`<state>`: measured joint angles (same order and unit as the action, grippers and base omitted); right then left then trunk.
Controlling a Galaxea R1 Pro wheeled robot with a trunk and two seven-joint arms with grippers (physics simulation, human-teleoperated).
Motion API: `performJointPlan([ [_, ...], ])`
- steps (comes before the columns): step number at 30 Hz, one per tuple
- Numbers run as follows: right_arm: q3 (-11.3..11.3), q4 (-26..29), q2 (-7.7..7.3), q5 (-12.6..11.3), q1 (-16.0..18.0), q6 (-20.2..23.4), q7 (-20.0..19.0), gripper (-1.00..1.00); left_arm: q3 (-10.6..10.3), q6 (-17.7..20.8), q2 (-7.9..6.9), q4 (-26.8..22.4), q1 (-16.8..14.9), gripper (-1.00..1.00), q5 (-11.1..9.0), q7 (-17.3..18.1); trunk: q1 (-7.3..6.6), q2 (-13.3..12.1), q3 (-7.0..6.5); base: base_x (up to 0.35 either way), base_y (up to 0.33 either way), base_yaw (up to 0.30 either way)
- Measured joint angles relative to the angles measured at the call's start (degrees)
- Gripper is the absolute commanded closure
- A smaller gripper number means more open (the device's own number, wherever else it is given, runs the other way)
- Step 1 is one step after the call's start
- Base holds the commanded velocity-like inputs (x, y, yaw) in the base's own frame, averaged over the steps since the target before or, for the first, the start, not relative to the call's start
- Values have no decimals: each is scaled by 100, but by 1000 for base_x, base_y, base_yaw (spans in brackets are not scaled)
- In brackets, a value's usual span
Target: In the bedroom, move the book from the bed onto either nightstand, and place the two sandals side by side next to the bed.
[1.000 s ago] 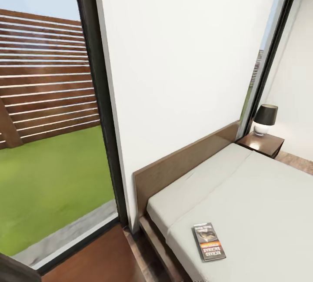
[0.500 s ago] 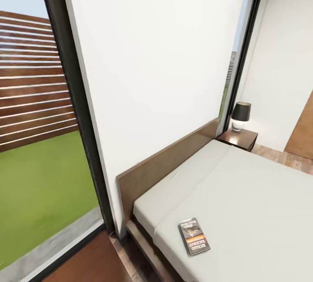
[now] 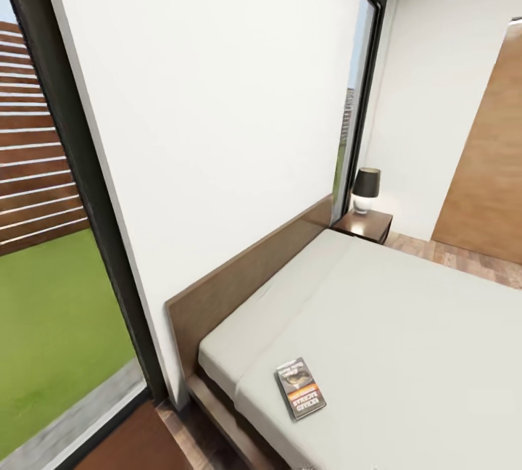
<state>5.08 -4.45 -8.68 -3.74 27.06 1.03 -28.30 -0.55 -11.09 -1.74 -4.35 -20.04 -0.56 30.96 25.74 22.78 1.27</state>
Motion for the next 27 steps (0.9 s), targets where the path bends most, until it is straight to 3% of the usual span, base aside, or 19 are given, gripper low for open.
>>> performJointPlan([
  [27,0,0,0,1,7,0,-1,-100,0,0,0,0,-1,-100,0,1,1,5,-58,0,0,-269],
])
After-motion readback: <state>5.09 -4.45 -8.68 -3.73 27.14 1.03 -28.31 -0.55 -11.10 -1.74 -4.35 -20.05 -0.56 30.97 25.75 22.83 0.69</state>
